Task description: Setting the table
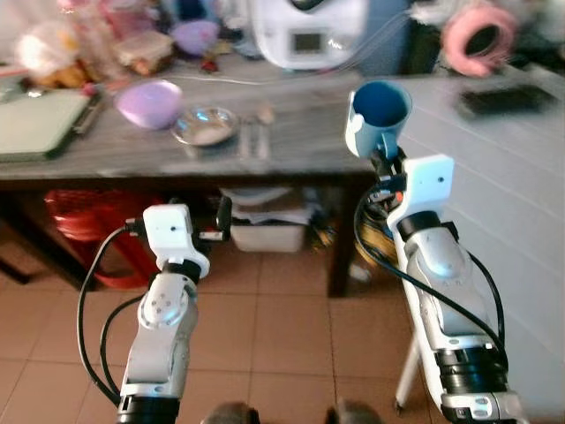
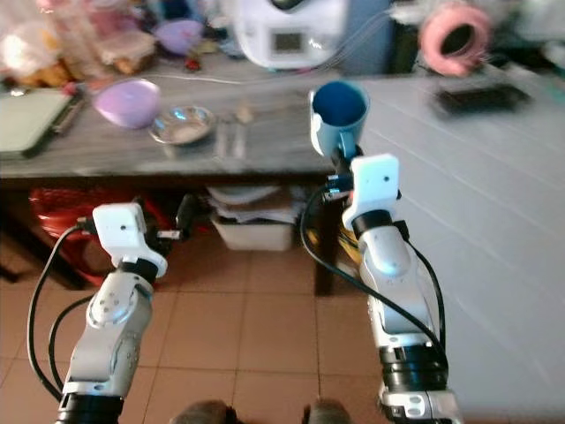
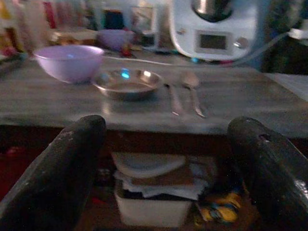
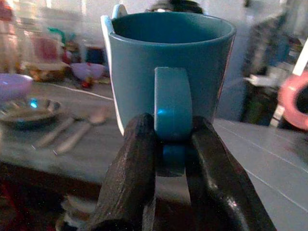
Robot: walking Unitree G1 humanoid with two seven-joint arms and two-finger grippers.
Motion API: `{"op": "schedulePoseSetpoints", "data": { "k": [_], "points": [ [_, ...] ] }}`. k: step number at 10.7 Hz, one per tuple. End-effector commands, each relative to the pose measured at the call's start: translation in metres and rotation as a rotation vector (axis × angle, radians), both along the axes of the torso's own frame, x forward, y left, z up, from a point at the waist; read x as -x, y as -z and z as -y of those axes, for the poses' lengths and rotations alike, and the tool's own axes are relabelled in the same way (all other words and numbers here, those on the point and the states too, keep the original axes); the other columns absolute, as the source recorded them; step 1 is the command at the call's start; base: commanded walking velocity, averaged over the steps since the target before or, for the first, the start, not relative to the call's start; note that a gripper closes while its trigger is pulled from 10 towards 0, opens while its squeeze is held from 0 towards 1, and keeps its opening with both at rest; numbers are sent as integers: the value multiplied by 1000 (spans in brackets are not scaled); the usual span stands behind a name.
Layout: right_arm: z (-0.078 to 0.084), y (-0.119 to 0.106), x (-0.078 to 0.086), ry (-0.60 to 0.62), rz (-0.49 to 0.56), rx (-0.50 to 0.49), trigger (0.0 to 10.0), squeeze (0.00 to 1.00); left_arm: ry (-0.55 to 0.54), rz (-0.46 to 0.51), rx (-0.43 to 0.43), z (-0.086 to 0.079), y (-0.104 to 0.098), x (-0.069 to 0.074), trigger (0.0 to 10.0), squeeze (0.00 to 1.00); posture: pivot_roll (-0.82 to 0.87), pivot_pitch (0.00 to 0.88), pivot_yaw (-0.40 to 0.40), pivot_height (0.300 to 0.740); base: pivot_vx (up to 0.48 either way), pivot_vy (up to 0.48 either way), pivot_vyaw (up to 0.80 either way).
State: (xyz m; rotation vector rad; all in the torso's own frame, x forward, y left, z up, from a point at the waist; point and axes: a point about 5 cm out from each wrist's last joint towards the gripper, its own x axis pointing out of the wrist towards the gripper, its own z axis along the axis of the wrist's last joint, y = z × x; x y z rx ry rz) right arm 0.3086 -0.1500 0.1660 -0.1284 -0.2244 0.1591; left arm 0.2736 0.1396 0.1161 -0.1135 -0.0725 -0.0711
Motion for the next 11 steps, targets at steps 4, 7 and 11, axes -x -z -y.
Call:
{"op": "schedulePoseSetpoints", "data": {
  "k": [4, 7, 11],
  "points": [
    [-13, -10, -1, -33, 36, -26, 10000, 0, -14, 14, -15, -7, -3, 0, 10000, 0, -4, 57, 70, 740, 408, 252, 247],
    [-14, -11, -2, -25, 38, -27, 10000, 0, 1, 15, -3, -4, -3, 0, 10000, 0, -4, 58, 71, 740, 464, 0, 0],
    [-14, -13, -6, -13, 47, -26, 10000, 0, 9, 15, -8, -2, -2, 1, 10000, 0, -1, 58, 70, 740, 474, 0, 0]
  ]
}}
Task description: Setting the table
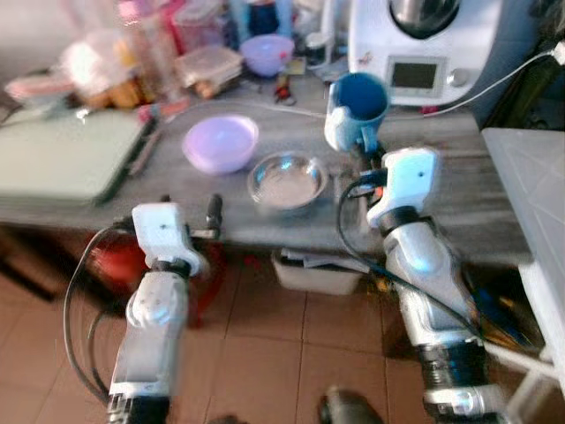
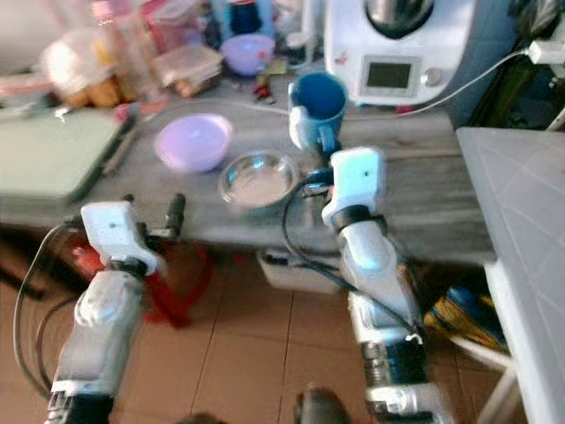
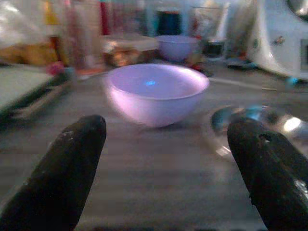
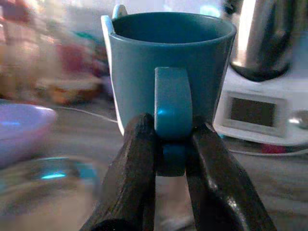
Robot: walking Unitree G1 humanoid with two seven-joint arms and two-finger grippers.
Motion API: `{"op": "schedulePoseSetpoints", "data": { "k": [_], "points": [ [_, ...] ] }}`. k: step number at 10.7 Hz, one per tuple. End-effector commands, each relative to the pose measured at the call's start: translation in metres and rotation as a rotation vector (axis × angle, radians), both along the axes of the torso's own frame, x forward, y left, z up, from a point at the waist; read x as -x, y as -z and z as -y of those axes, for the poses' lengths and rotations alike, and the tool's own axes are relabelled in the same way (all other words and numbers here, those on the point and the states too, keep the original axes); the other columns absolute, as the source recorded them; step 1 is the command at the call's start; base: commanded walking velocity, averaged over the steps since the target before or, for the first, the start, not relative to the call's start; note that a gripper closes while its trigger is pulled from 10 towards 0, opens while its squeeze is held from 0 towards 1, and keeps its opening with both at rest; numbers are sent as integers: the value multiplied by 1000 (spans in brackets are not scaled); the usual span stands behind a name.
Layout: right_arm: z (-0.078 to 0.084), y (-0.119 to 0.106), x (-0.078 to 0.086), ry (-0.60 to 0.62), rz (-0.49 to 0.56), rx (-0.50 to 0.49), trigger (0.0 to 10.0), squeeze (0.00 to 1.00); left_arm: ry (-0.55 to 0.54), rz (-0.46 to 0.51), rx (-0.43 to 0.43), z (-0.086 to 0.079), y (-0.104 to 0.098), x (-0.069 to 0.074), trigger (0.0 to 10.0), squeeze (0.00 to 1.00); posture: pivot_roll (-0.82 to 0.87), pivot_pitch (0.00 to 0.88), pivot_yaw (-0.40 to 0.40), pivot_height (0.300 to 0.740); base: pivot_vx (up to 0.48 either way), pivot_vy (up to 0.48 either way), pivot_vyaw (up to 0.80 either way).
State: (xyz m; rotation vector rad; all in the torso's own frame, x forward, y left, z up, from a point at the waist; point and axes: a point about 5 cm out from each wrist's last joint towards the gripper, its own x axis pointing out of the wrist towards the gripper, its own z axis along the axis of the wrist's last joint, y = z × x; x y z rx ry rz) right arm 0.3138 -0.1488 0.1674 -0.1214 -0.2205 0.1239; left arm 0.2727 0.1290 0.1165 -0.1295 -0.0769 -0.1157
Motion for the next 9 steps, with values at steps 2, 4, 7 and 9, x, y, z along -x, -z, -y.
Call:
{"op": "schedulePoseSetpoints", "data": {
  "k": [2, 4, 7, 9],
  "points": [
    [-12, -12, -3, -19, 51, -10, 10000, 0, -30, 15, -25, -12, -2, 2, 10000, 0, 2, 60, 69, 740, 480, 0, 0],
    [-4, -6, -5, 30, 20, -17, 10000, 0, -45, 12, -15, -18, 0, 9, 10000, 0, 9, 70, 72, 740, 0, 0, 0],
    [7, -7, -21, 23, -8, -24, 10000, 0, -70, -11, -32, -24, 4, 15, 10000, 0, 23, 89, 79, 740, 0, 0, 0],
    [10, -13, -34, -11, -13, -23, 10000, 0, -96, -16, -47, -31, 3, 22, 10000, 0, 49, 111, 81, 740, 0, 0, 0]
  ]
}}
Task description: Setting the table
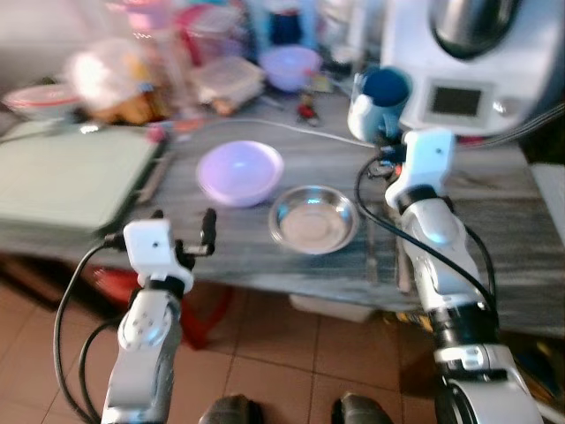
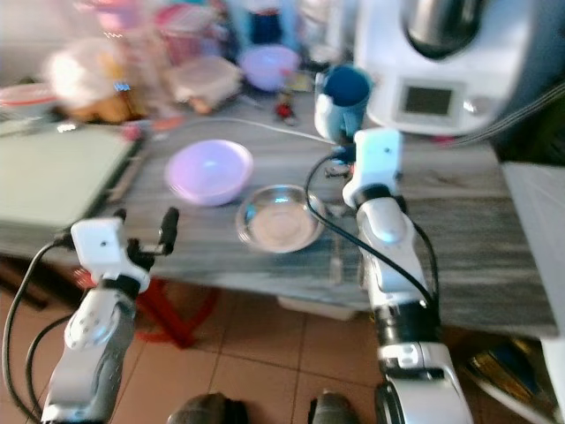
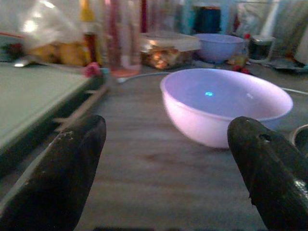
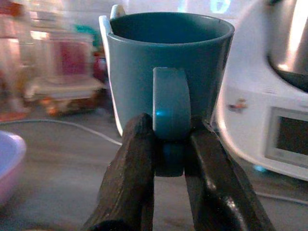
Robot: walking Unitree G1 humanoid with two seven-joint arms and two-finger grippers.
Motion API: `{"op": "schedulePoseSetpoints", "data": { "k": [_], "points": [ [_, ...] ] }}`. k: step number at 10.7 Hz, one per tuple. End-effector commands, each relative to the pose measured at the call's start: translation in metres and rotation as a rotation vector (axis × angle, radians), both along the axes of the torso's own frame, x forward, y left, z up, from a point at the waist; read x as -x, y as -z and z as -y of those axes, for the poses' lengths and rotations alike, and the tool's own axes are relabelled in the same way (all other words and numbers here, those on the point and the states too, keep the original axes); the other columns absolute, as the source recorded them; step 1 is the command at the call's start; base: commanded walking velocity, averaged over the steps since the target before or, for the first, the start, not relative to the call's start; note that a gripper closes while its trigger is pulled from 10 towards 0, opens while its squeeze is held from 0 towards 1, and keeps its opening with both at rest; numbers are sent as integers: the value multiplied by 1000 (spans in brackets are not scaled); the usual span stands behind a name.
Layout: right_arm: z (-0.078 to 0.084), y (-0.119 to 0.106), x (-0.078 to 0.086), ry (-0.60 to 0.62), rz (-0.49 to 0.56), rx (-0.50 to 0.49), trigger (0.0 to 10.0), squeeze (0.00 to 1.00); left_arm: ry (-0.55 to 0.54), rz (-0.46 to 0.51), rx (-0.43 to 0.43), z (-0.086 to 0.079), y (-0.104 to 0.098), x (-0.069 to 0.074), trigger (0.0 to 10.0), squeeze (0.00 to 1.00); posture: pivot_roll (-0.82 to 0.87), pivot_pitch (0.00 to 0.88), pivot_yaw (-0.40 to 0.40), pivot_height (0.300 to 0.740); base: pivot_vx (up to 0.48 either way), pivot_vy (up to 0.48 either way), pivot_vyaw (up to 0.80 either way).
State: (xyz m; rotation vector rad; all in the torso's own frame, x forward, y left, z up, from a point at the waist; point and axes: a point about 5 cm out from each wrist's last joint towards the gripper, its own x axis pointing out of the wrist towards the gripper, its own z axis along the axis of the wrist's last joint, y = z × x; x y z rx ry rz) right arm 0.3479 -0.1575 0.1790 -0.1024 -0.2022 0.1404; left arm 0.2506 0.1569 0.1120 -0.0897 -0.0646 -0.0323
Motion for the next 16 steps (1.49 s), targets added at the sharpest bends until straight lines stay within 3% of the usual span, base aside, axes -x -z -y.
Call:
{"op": "schedulePoseSetpoints", "data": {
  "k": [1, 6, 15, 16],
  "points": [
    [-2, 1, -2, -30, -6, -9, 10000, 0, -20, -2, -13, -5, -2, 2, 10000, 0, 59, 119, 80, 740, 0, 0, 0],
    [-8, 21, -9, -83, -92, -40, 10000, 0, -33, -39, -34, -12, -1, 16, 10000, 0, 86, 150, 81, 740, 0, 0, 0],
    [-9, 41, 5, -84, -141, -28, 10000, 0, -22, -53, -33, -8, -2, 14, 10000, 0, 79, 156, 85, 740, 0, 0, 0],
    [-8, 42, 6, -81, -144, -30, 10000, 1000, -21, -53, -32, -7, -2, 13, 10000, 0, 79, 156, 85, 740, 0, 0, 0]
  ]
}}
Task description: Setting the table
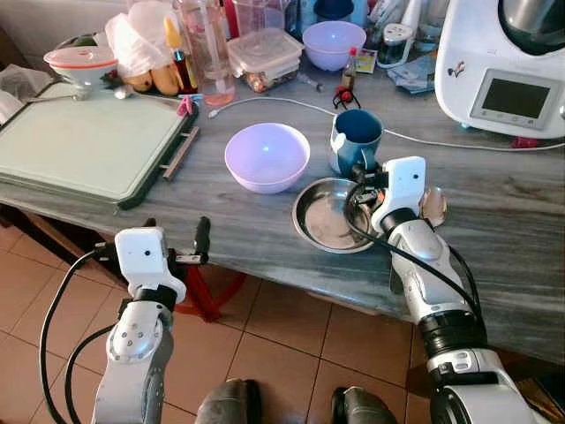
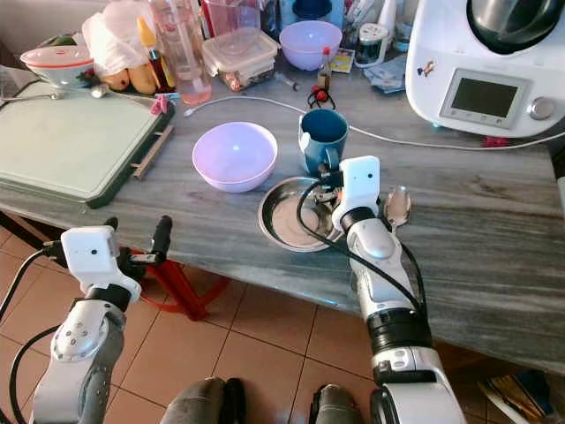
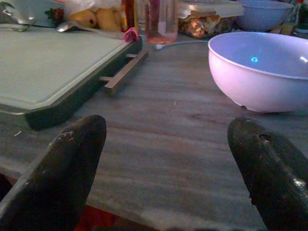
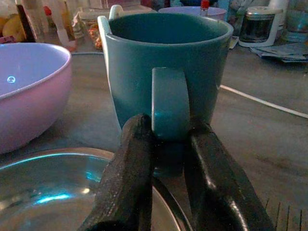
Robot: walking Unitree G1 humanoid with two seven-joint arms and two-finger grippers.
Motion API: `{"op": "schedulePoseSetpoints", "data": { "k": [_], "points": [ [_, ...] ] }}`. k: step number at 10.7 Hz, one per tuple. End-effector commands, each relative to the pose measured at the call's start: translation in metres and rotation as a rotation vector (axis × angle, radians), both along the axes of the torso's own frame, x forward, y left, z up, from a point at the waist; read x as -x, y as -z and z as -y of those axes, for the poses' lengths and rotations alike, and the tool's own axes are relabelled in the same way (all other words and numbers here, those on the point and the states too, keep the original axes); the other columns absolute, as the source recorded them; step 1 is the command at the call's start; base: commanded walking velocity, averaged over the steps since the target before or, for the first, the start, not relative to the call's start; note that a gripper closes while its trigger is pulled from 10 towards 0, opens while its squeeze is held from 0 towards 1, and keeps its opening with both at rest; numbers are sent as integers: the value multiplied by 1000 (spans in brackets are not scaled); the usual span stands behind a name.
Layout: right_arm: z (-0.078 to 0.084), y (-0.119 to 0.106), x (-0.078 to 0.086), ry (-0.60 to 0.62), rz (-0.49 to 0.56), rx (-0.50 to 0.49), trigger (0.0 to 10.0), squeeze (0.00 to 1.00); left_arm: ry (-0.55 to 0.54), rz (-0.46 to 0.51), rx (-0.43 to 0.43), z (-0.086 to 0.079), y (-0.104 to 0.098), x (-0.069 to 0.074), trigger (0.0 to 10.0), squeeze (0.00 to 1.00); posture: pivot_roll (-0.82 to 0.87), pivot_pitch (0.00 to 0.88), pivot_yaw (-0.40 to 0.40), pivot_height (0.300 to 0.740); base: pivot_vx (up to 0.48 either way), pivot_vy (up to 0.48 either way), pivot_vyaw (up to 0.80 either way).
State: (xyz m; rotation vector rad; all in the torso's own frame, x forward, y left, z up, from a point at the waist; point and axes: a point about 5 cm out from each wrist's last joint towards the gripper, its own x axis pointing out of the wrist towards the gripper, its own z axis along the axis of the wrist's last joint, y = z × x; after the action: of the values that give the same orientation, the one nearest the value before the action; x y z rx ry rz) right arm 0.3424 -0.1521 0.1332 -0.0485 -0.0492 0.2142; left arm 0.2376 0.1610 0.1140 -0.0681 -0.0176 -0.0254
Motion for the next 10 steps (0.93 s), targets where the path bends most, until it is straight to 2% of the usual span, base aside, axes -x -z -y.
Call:
{"op": "schedulePoseSetpoints", "data": {
  "k": [1, 6, 10],
  "points": [
    [-2, -4, 1, -4, 17, 6, 10000, 1000, -14, -6, -10, -3, 0, 0, 10000, 0, 78, 155, 86, 740, 0, 0, 0],
    [9, -17, 2, 72, 67, 33, 10000, 1000, -7, -16, -4, 0, 3, -1, 10000, 0, 63, 155, 86, 740, 0, 0, 0],
    [12, -23, 13, 133, 110, 31, 10000, 1000, -37, -34, -8, -1, 8, -5, 10000, 0, 50, 138, 76, 740, 0, 0, 0]
  ]
}}
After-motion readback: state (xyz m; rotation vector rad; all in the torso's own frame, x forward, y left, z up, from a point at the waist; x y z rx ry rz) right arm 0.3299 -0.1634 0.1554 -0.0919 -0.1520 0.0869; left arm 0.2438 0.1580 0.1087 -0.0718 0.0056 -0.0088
